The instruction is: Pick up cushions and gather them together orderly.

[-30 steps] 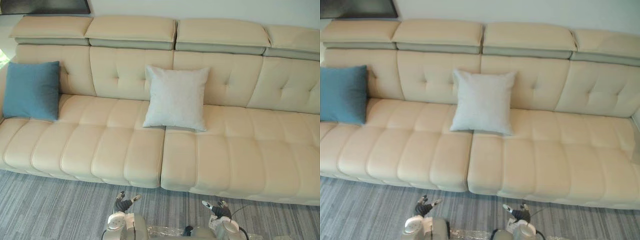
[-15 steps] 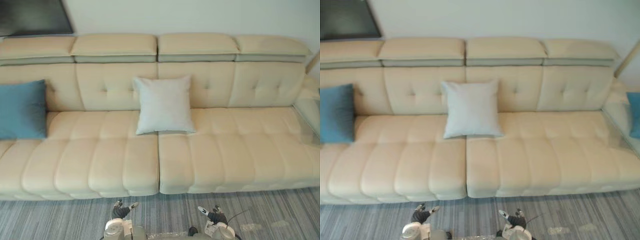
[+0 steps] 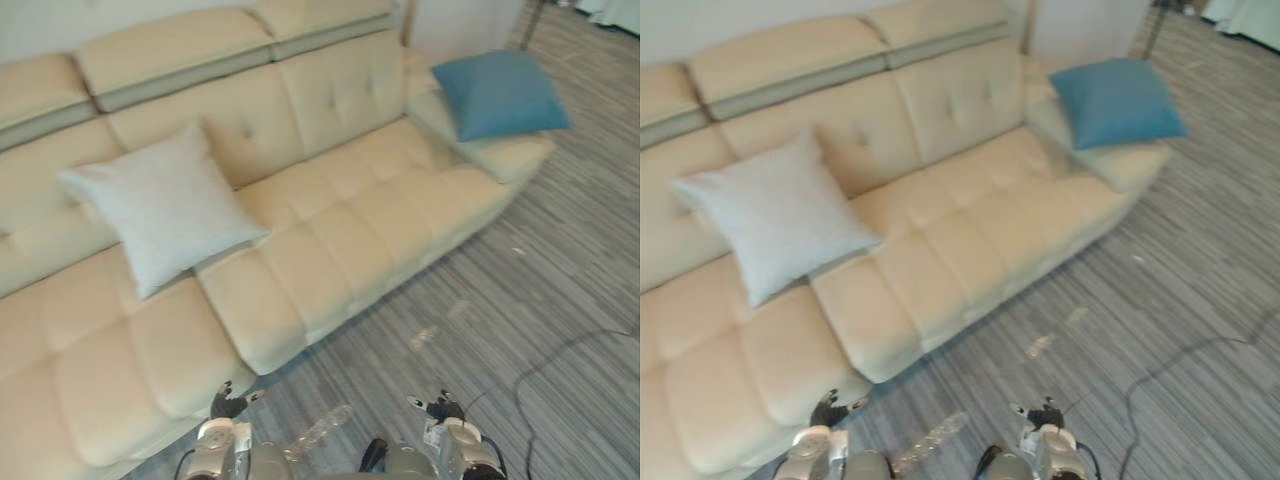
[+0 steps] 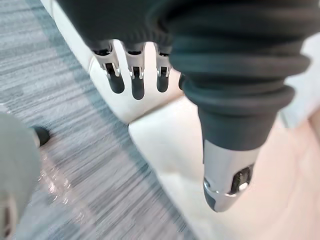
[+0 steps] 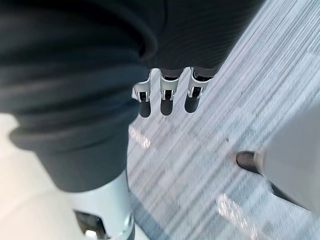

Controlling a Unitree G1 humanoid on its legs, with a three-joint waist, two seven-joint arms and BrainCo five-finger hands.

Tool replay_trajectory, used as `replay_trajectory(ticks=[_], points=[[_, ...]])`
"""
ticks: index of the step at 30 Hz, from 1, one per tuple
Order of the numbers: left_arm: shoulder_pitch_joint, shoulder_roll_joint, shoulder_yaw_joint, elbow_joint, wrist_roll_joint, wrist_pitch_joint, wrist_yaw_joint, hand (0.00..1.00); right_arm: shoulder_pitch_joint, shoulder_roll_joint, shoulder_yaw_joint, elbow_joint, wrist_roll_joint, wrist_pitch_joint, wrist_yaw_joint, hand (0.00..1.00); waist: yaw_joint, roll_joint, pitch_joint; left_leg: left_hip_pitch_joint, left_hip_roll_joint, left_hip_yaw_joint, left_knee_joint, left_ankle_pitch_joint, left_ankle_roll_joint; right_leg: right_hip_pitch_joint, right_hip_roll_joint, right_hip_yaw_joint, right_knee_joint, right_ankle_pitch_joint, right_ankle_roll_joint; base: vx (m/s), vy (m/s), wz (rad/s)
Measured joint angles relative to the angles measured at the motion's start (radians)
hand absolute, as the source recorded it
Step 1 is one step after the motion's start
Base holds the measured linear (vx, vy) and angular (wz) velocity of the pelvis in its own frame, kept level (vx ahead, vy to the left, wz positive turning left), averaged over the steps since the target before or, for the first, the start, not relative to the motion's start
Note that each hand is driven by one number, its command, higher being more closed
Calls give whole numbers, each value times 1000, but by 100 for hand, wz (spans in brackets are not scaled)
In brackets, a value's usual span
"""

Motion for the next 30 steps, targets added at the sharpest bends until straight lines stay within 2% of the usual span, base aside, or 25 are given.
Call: replay_trajectory(ticks=[1,2,3,4,5,6,7,8,10,11,12,13,14,16,18,19,20,21,22,23,24,26,28,29,30], points=[[0,0,-3,0,-1,0,1,0,6,0,0,0,0,0,-1,0,0,-3,2,-18,7,-19,38,10,29,3,9,3,0,-4,-7,-57,-422,-33],[6,2,-11,-3,-12,1,1,0,17,-3,6,0,1,0,-3,0,5,-21,24,-85,11,-132,180,89,170,30,35,30,-2,-15,-36,5,-410,-60],[23,-5,-23,-23,-26,0,1,0,25,-7,11,-1,3,-1,-7,0,9,-27,36,-137,-24,-257,278,83,149,47,57,71,-1,-24,-76,55,-375,-87],[25,-2,-31,-34,-28,0,0,0,26,-14,12,0,3,0,-15,0,12,-32,46,-157,-75,-324,306,31,102,46,70,97,-1,-31,-100,79,-182,-71],[26,-2,-34,-34,-29,0,0,0,25,-15,12,-1,3,0,-16,0,12,-31,47,-160,-83,-331,307,25,97,46,70,101,-1,-31,-103,100,-160,-105],[33,-1,-57,-60,-34,1,1,0,16,-33,4,-1,4,-1,-24,0,13,-17,67,-185,-211,-410,276,-53,42,53,90,150,-15,-16,-129,92,-146,-103],[37,-5,-65,-69,-34,1,0,0,19,-35,0,-1,5,0,-27,0,13,-9,71,-194,-260,-423,218,-64,32,58,104,178,-33,-7,-128,103,-129,-108],[37,-8,-66,-71,-34,1,0,0,20,-35,-3,-1,5,0,-27,0,12,-6,71,-198,-279,-426,187,-66,29,62,109,183,-43,-4,-129,111,-63,-57],[35,-28,-66,-72,-34,2,-2,0,25,-35,-21,-4,6,0,-37,0,14,11,68,-233,-387,-451,-13,-56,26,69,135,225,-94,10,-132,195,-50,-61],[30,-38,-61,-80,-36,2,-4,0,21,-28,-42,-8,7,0,-41,0,31,19,75,-244,-445,-475,-134,19,36,83,151,262,-121,9,-143,208,-8,-78],[30,-38,-58,-90,-36,3,-5,0,21,-21,-46,-8,7,0,-42,0,47,17,76,-239,-458,-486,-167,63,41,90,157,290,-131,9,-144,251,9,-104],[33,-40,-46,-101,-36,3,-8,0,26,-4,-46,-18,7,0,-43,0,70,10,70,-221,-465,-492,-215,134,49,100,163,337,-147,9,-143,316,6,-101],[45,-40,-33,-103,-36,5,-11,0,41,25,-46,-52,7,-1,-43,0,82,-1,55,-212,-474,-484,-223,151,78,97,158,385,-152,-1,-119,352,-8,-88],[53,-54,-24,-114,-43,7,-21,0,55,47,-46,-82,5,1,-41,0,87,-9,53,-192,-463,-417,-196,106,102,94,145,429,-106,-36,-100,417,3,-85],[65,-70,-16,-130,-45,9,-20,0,81,81,-45,-140,2,-2,-40,0,109,-11,50,-126,-452,-337,-190,67,122,71,127,474,67,-97,-24,439,52,-104],[73,-75,-26,-133,-45,9,-20,0,101,94,-44,-166,2,-2,-38,0,108,-7,33,-88,-445,-318,-192,24,131,22,113,450,241,-108,40,434,66,-85],[73,-74,-33,-138,-45,10,-20,0,107,107,-45,-167,1,-5,-36,0,107,-12,35,-44,-439,-302,-189,-24,129,-44,96,421,424,-94,125,405,49,-78],[73,-70,-40,-136,-45,14,-20,0,116,116,-45,-164,1,-4,-33,0,105,-20,31,-16,-437,-295,-182,-51,128,-96,70,383,568,-84,151,241,4,-49],[73,-68,-44,-136,-45,17,-20,0,126,119,-45,-164,1,-3,-32,0,102,-23,30,3,-433,-292,-179,-63,125,-120,56,363,632,-88,141,342,-62,-25],[71,-63,-61,-127,-46,21,-18,0,131,113,-47,-175,0,-7,-30,0,88,-25,26,63,-410,-289,-191,-84,121,-165,0,277,718,-110,78,364,-80,-12],[71,-63,-62,-127,-48,22,-18,0,130,112,-47,-174,0,-7,-29,0,84,-26,25,82,-403,-289,-201,-86,119,-174,-14,256,715,-118,63,388,-93,-12],[68,-64,-60,-113,-54,21,-18,0,118,109,-48,-161,0,-11,-26,0,67,-20,28,182,-352,-283,-275,-85,118,-206,-53,185,577,-145,14,415,-166,-10],[64,-64,-61,-93,-53,21,-18,0,110,104,-48,-155,0,-13,-24,0,49,-20,26,228,-314,-282,-315,-85,118,-244,-57,180,427,-129,13,339,-175,-6],[60,-61,-63,-71,-53,21,-19,0,99,97,-55,-147,0,-11,-23,0,40,-21,26,250,-297,-281,-337,-84,116,-276,-54,196,276,-68,20,409,-243,5],[57,-57,-63,-57,-52,20,-19,0,92,89,-71,-123,0,-11,-23,0,31,-29,22,273,-293,-283,-353,-85,85,-281,-57,222,131,28,14,509,-301,6]])
